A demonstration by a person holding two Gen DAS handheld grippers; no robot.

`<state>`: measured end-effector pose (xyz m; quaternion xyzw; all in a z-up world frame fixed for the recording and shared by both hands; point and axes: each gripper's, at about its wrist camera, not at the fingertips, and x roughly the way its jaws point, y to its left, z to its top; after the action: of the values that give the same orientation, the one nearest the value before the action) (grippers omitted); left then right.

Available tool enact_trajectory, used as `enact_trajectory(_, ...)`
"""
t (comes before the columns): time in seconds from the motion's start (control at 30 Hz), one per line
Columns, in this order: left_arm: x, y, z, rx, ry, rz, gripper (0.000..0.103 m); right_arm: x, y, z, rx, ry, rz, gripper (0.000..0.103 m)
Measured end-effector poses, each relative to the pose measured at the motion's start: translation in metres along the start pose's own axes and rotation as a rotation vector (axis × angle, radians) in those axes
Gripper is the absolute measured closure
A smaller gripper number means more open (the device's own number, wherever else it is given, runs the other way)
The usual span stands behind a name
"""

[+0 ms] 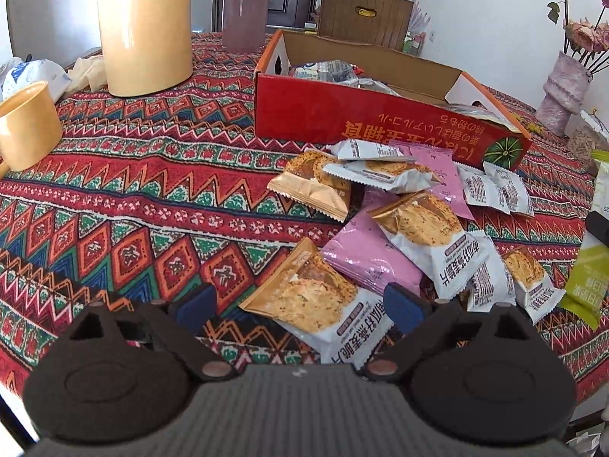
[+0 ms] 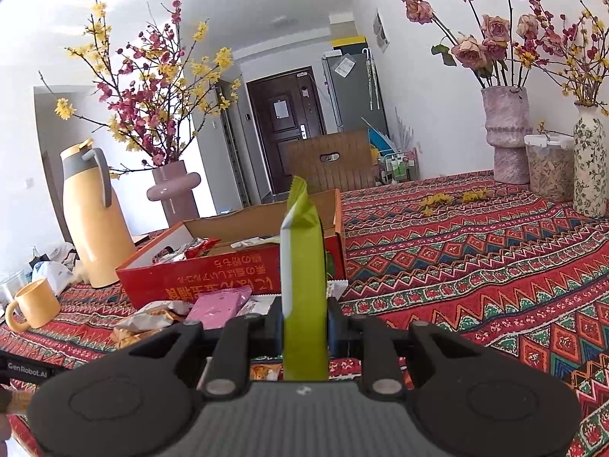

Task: Organize snacks
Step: 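Grasp a white cookie packet with the left tool while the right tool holds the bar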

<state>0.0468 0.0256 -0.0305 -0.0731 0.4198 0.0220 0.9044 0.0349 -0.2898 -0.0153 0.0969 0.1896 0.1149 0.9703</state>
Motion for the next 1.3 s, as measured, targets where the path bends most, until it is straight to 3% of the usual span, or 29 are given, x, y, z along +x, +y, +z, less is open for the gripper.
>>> enact_trajectory(0.27, -0.002, -0.003, -0.006, 0.041, -0.007, 0.023, 0.028, -0.005, -0.002, -0.002, 0.007, 0.001, 0.001, 0.083)
enact_trajectory(0.47, -0.008, 0.005, -0.007, 0.073, -0.035, 0.048, 0.035, -0.006, -0.001, -0.004, 0.007, 0.001, 0.008, 0.083)
enact_trajectory(0.57, -0.009, 0.01, -0.005, 0.074, -0.042, 0.046, 0.034, -0.006, -0.001, -0.004, 0.007, 0.001, 0.008, 0.082)
enact_trajectory(0.7, -0.01, 0.01, -0.001, 0.05, -0.052, 0.037, 0.023, -0.007, -0.001, -0.004, 0.008, 0.0, 0.005, 0.082)
enact_trajectory(0.87, 0.002, 0.008, 0.008, -0.009, -0.004, 0.027, 0.013, -0.007, -0.001, -0.005, 0.009, 0.0, 0.004, 0.082)
enact_trajectory(0.97, 0.01, 0.008, 0.011, -0.039, 0.024, 0.032, 0.013, -0.007, -0.002, -0.005, 0.01, 0.001, 0.001, 0.082)
enact_trajectory(1.13, 0.012, 0.009, 0.015, -0.052, 0.018, 0.057, 0.025, -0.007, -0.004, -0.006, 0.013, 0.003, -0.002, 0.082)
enact_trajectory(1.3, 0.012, 0.005, 0.015, -0.002, 0.003, 0.084, 0.049, -0.006, -0.004, -0.006, 0.013, 0.006, 0.0, 0.082)
